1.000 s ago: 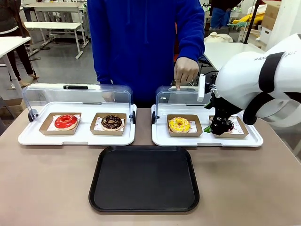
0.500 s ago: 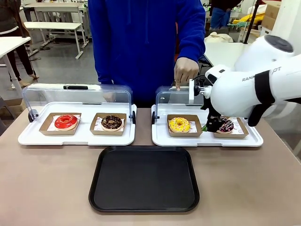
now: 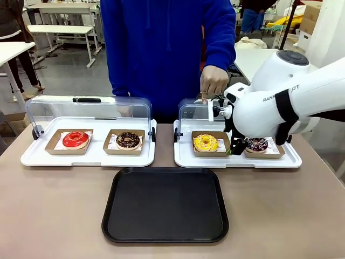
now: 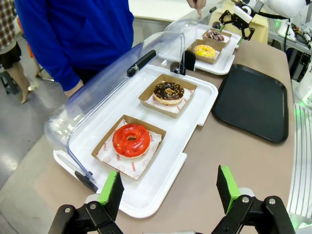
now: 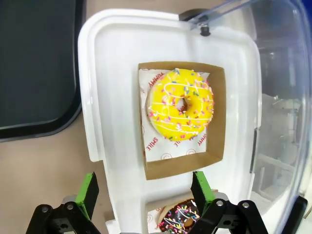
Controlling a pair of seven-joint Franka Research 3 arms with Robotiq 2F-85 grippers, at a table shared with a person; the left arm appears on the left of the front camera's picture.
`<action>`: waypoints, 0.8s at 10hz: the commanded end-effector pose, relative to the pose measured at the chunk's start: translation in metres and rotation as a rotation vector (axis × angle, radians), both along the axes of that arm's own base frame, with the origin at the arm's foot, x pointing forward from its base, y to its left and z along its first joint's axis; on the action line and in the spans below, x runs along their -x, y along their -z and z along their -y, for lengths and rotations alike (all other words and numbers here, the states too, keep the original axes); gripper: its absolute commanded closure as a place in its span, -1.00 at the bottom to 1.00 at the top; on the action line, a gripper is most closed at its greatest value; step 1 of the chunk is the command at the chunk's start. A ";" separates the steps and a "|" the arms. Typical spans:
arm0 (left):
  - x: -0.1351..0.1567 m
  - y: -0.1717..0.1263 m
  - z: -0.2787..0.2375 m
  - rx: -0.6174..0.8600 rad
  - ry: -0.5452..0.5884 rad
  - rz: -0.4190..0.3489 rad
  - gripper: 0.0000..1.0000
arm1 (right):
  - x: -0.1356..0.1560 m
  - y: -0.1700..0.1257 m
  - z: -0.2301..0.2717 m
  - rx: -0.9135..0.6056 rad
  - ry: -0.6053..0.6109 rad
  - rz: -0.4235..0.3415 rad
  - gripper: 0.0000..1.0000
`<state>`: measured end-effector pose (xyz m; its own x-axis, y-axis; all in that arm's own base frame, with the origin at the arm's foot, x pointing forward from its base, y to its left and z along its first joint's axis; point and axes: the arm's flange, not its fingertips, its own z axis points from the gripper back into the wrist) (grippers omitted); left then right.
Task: Move the third donut from the left to the tray.
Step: Pick up the Paper togo box containing the Donut indicated by the person and place it on the Handle tray.
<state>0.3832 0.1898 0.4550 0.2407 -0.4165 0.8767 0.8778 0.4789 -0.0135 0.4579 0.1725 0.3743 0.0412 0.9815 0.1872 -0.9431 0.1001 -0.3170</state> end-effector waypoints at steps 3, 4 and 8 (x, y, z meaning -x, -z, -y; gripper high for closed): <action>0.001 -0.002 0.000 -0.007 0.011 0.004 -1.00 | -0.020 0.019 -0.007 0.051 -0.002 0.025 -1.00; 0.001 -0.002 0.000 -0.007 0.011 0.004 -1.00 | -0.023 0.023 -0.008 0.052 -0.001 0.027 -1.00; 0.001 -0.002 0.000 -0.007 0.011 0.004 -1.00 | -0.034 0.039 -0.006 0.056 0.008 0.035 -1.00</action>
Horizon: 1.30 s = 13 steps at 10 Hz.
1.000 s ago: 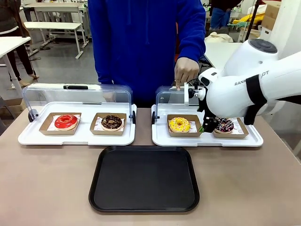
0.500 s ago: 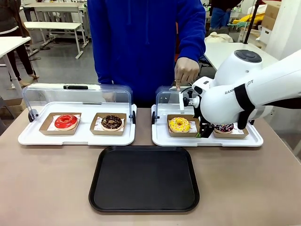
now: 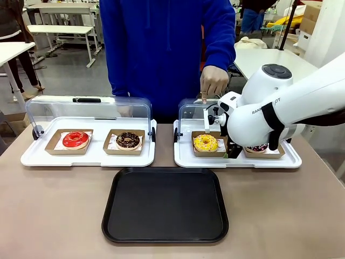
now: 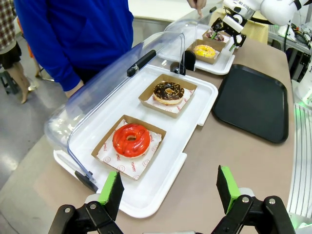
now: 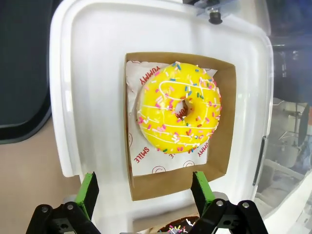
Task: Move the third donut from the left to the tray.
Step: Pick up the Paper togo box containing the Donut indicated by the person and place it on the Handle tray.
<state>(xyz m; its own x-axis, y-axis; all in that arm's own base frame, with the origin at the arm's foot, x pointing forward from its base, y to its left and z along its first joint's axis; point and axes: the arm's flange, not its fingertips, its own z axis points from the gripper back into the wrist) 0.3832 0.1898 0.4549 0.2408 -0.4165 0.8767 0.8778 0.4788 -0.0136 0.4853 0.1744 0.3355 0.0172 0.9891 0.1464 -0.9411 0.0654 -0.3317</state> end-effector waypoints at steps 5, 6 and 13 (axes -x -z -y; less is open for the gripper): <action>0.001 -0.002 0.000 -0.007 0.011 0.004 -1.00 | -0.012 0.014 -0.004 0.026 0.018 0.028 -1.00; 0.001 -0.002 0.000 -0.007 0.011 0.004 -1.00 | -0.013 0.017 -0.006 0.024 0.011 0.021 -1.00; 0.001 -0.002 0.000 -0.007 0.011 0.004 -1.00 | -0.019 0.025 -0.003 0.051 0.030 -0.004 0.19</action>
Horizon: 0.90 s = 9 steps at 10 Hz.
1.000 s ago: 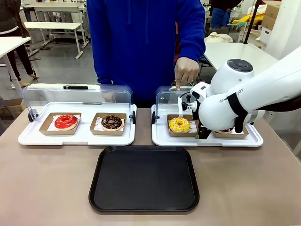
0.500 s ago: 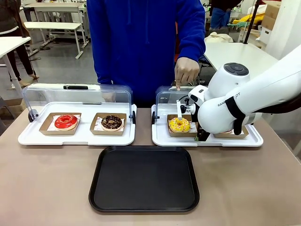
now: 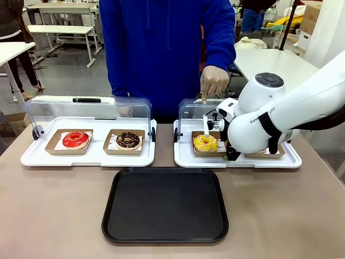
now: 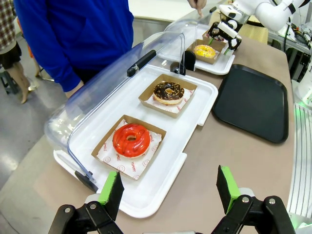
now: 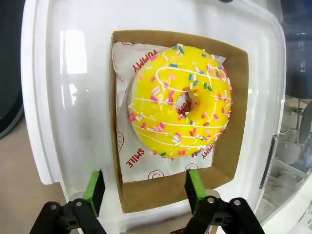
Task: Move the third donut from the left to the tray.
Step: Pick up the Paper togo box containing the Donut indicated by the person and place it on the Handle tray.
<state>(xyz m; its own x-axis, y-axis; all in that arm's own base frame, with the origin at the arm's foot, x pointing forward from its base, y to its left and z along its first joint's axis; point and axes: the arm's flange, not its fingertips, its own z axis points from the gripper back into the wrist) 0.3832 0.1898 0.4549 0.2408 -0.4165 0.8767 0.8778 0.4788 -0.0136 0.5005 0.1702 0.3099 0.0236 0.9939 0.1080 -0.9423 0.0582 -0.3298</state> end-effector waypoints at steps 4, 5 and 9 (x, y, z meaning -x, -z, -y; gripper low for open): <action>0.001 -0.002 0.000 -0.007 0.011 0.004 -1.00 | -0.004 0.000 -0.006 0.019 0.016 -0.015 1.00; 0.001 -0.002 0.000 -0.007 0.011 0.004 -1.00 | -0.004 0.000 -0.007 0.022 0.012 -0.020 1.00; 0.001 -0.002 0.000 -0.007 0.011 0.004 -1.00 | -0.004 0.001 -0.005 0.036 0.008 -0.047 1.00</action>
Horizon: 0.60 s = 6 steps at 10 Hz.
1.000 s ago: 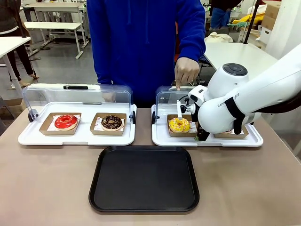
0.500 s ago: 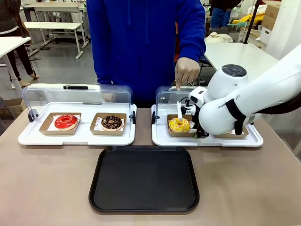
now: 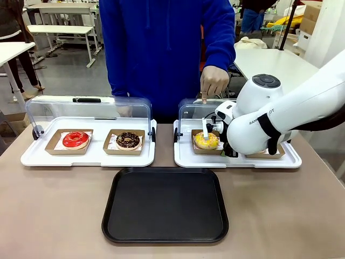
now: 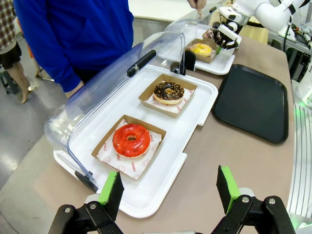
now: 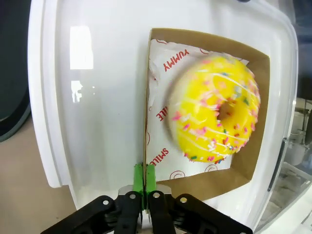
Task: Move the third donut from the left to the tray.
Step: Pick up the Paper togo box containing the Donut indicated by the person and place it on the Handle tray.
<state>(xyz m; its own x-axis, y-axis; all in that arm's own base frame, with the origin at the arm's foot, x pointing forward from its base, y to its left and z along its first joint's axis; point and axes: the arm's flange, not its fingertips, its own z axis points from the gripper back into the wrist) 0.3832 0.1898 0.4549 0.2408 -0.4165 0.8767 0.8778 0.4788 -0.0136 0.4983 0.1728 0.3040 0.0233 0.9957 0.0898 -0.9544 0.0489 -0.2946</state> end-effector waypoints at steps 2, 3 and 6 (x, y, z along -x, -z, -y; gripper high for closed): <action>0.001 -0.002 0.000 -0.007 0.011 0.004 -1.00 | -0.005 -0.007 -0.002 0.006 0.011 -0.003 1.00; 0.001 -0.002 0.000 -0.007 0.011 0.004 -1.00 | -0.005 -0.009 -0.005 -0.034 0.055 -0.072 1.00; 0.001 -0.002 0.000 -0.007 0.011 0.004 -1.00 | -0.002 -0.001 0.001 0.003 0.002 -0.006 1.00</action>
<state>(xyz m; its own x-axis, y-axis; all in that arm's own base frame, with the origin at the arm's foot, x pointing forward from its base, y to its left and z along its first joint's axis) 0.3832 0.1898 0.4549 0.2408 -0.4165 0.8767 0.8778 0.4788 -0.0136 0.4991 0.1747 0.3048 0.0304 0.9957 0.0878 -0.9599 0.0536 -0.2753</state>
